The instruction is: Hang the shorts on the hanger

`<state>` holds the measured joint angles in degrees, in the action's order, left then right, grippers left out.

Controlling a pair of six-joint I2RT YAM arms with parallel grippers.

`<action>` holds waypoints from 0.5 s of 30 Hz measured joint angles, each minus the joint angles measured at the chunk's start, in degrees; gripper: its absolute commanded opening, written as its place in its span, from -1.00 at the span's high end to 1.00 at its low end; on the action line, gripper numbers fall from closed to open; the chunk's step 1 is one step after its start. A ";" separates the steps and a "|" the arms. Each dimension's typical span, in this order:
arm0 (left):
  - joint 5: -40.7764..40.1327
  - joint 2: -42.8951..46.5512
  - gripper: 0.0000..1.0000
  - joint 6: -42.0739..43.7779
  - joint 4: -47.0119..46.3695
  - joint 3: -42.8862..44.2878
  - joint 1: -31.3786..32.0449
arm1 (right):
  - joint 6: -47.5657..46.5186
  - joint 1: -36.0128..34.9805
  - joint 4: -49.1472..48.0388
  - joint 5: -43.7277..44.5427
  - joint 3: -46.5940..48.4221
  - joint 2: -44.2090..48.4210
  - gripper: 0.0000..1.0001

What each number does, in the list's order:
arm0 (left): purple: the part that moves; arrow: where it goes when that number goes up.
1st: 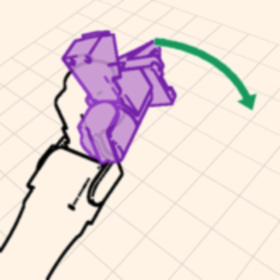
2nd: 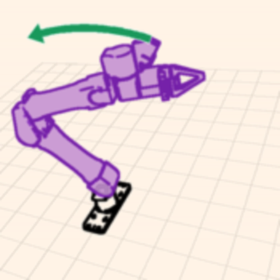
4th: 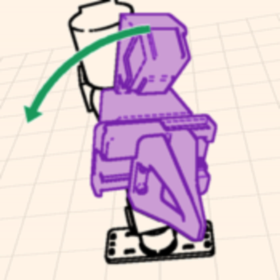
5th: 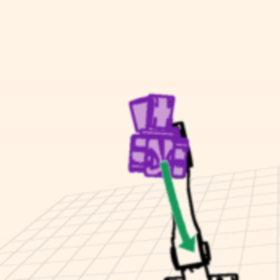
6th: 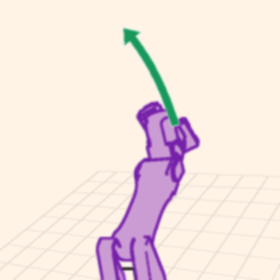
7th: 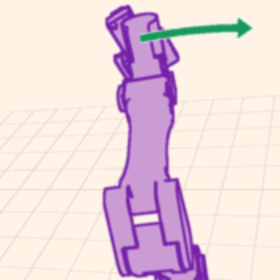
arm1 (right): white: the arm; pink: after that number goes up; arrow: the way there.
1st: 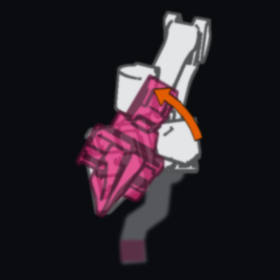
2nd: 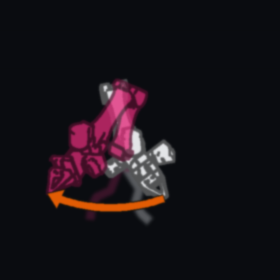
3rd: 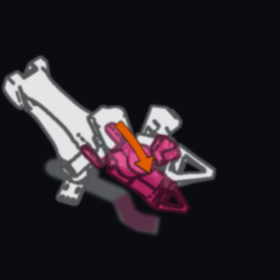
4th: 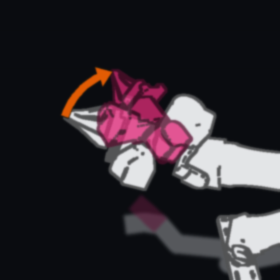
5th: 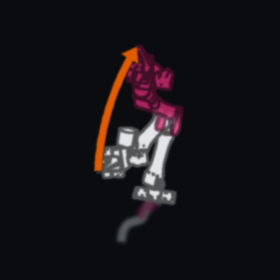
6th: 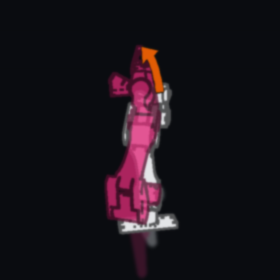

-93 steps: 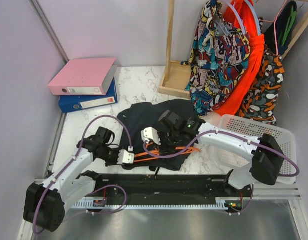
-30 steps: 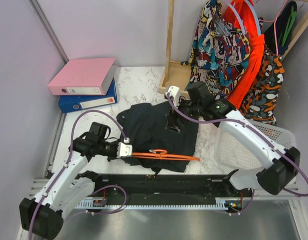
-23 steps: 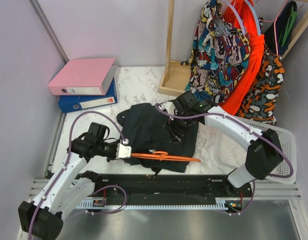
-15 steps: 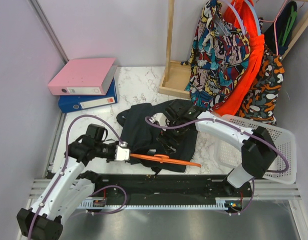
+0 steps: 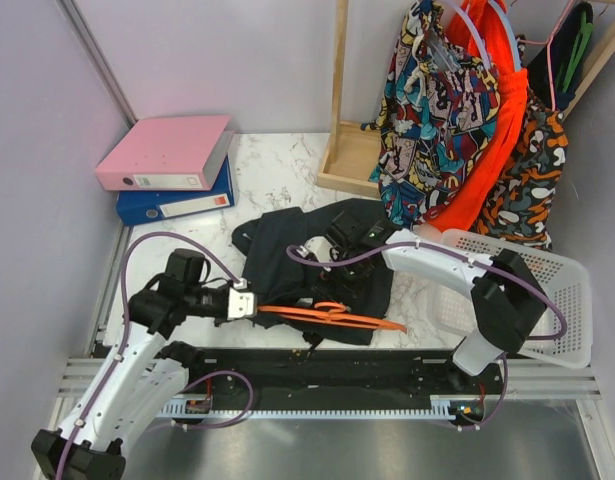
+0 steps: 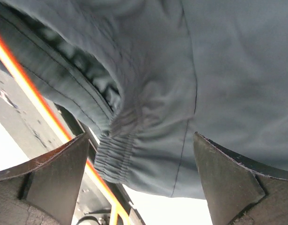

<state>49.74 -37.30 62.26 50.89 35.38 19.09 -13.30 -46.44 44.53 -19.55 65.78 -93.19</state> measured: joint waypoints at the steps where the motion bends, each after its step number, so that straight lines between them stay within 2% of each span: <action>1: 0.37 0.09 0.96 0.00 0.09 0.02 0.00 | -0.02 -0.22 0.07 0.83 -0.98 0.52 -0.96; 6: 1.57 0.13 0.97 0.13 0.87 0.37 0.00 | -0.22 -0.92 0.09 3.48 -4.37 1.33 -0.96; 8: 1.70 0.02 0.97 0.20 1.16 0.44 0.00 | -0.09 -1.16 -0.02 3.69 -4.79 1.33 -0.84; 10: 1.79 -0.28 0.96 0.20 1.29 0.48 0.00 | 0.63 -1.66 -1.22 4.83 -4.79 1.33 -0.28; 11: 1.79 -0.31 0.97 0.15 1.29 0.48 0.00 | 0.90 -1.88 -1.92 5.57 -4.79 1.33 0.07; 12: 1.77 -0.28 0.97 0.02 1.20 0.48 0.00 | 1.60 -2.14 -2.95 6.82 -4.79 1.20 0.75; 13: 1.75 -0.11 0.97 -0.28 1.03 0.46 0.00 | 1.79 -2.36 -4.02 8.24 -4.79 0.90 0.99; 15: 1.40 0.42 0.97 -1.31 0.15 0.33 0.00 | 2.12 -2.58 -5.97 11.76 -4.57 -0.46 1.00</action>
<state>51.13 -36.88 60.95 51.05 35.70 19.09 -11.18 -49.01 38.57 -7.79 61.21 -93.65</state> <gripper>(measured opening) 0.280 0.097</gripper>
